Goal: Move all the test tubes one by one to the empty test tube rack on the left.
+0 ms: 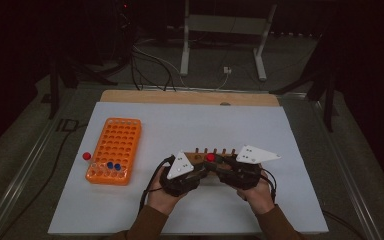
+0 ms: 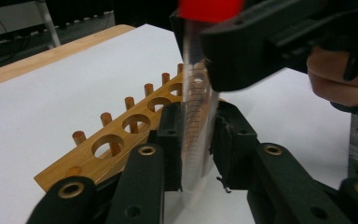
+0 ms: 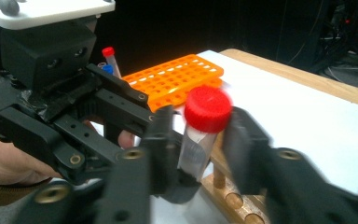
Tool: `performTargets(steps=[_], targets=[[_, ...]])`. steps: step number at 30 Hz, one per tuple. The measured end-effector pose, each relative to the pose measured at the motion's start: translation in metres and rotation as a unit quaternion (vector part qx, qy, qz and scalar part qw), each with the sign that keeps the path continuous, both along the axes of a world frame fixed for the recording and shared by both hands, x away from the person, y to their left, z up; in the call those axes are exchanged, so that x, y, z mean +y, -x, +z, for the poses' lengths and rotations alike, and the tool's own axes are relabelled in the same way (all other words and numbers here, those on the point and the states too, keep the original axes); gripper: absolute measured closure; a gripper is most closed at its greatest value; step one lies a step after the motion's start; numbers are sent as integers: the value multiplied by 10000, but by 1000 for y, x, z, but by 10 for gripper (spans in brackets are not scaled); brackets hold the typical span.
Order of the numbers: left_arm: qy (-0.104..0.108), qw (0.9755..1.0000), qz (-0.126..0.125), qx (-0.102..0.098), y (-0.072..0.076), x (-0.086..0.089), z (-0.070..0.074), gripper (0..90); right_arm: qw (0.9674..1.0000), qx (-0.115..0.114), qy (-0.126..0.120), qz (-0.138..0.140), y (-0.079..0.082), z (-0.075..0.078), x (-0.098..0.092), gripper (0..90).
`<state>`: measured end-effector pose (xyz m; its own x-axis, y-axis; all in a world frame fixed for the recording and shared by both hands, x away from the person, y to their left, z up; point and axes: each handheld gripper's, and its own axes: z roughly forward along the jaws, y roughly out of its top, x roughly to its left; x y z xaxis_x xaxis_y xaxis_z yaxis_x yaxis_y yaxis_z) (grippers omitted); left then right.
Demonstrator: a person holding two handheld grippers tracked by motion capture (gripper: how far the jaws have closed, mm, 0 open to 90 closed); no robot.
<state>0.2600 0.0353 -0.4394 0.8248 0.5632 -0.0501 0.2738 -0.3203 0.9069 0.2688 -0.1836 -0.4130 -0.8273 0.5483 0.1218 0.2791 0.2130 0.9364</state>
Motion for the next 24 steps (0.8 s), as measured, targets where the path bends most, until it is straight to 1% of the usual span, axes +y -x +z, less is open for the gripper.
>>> performTargets(steps=[2,4,6,7,9,12,14,19,21,22,24], targets=[[51,10000,49,15,-1,3,0,748,10000,33,-36,0,-1,0,-2,517],[82,9999,106,11,-1,7,1,749,10000,-1,-4,-98,-1,1,-5,412],[83,9998,156,10,-1,12,1,749,9997,-46,68,-230,-2,2,-8,356],[95,9998,179,5,-1,14,1,749,9993,-61,132,-354,-2,2,-10,331],[118,9997,235,6,0,19,2,750,9985,-58,193,-501,-4,2,-13,282],[155,9993,332,-19,1,28,4,750,9974,-39,228,-676,-5,1,-18,192],[170,9991,394,-47,2,34,6,750,9968,-18,223,-765,-6,0,-22,152],[290,9980,552,-79,2,50,11,750,9958,-18,211,-889,-6,-5,-35,114],[362,9975,604,-65,2,55,12,750,9951,14,211,-964,-8,-8,-40,107],[366,9973,627,-70,2,57,13,750,9948,38,205,-1000,-9,-10,-42,101],[392,9969,679,-87,2,61,13,750,9940,9,218,-1067,-10,-13,-46,87]])
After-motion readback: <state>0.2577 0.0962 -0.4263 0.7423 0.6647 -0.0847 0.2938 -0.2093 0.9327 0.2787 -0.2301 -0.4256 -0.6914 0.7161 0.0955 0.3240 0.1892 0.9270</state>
